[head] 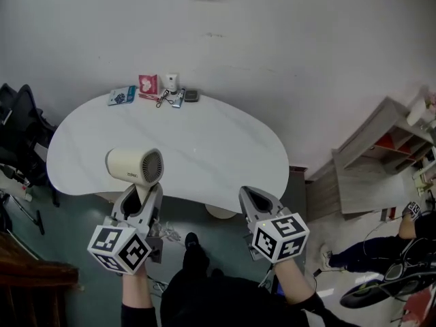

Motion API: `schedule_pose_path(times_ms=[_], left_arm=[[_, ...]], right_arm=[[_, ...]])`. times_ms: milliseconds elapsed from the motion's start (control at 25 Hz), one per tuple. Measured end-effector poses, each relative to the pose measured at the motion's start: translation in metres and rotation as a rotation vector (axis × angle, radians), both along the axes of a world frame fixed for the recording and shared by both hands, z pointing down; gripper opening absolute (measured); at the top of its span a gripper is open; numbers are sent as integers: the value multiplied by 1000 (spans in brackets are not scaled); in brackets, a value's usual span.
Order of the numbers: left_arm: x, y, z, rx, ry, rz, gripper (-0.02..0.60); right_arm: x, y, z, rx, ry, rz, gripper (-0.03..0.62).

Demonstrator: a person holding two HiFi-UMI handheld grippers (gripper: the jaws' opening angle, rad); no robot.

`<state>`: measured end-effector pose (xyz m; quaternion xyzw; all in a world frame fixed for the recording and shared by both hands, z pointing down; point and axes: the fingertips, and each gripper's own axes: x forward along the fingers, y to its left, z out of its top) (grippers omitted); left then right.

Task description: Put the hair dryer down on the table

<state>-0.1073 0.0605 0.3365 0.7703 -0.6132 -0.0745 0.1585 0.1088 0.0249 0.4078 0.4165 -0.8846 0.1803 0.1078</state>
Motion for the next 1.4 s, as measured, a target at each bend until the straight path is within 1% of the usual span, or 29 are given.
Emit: schedule_pose_path(times_ms=[280, 560, 720, 840, 1200, 1400], left_arm=[[-33, -38, -4, -4, 14, 13, 167], [-66, -65, -14, -7, 12, 20, 167], [-79, -79, -17, 6, 13, 31, 167], [-86, -89, -17, -6, 7, 44, 167], [-95, -130, -20, -4, 8, 92, 167], [-93, -155, -13, -40, -6, 123, 167]], right_arm=[[-36, -39, 1, -18, 13, 0, 0], [-72, -66, 1, -20, 20, -3, 0], [-87, -80, -1, -13, 23, -1, 0], [-97, -89, 0, -10, 24, 6, 0], [-105, -116, -2, -8, 30, 50, 0], [-100, -125, 2, -21, 35, 90, 0]])
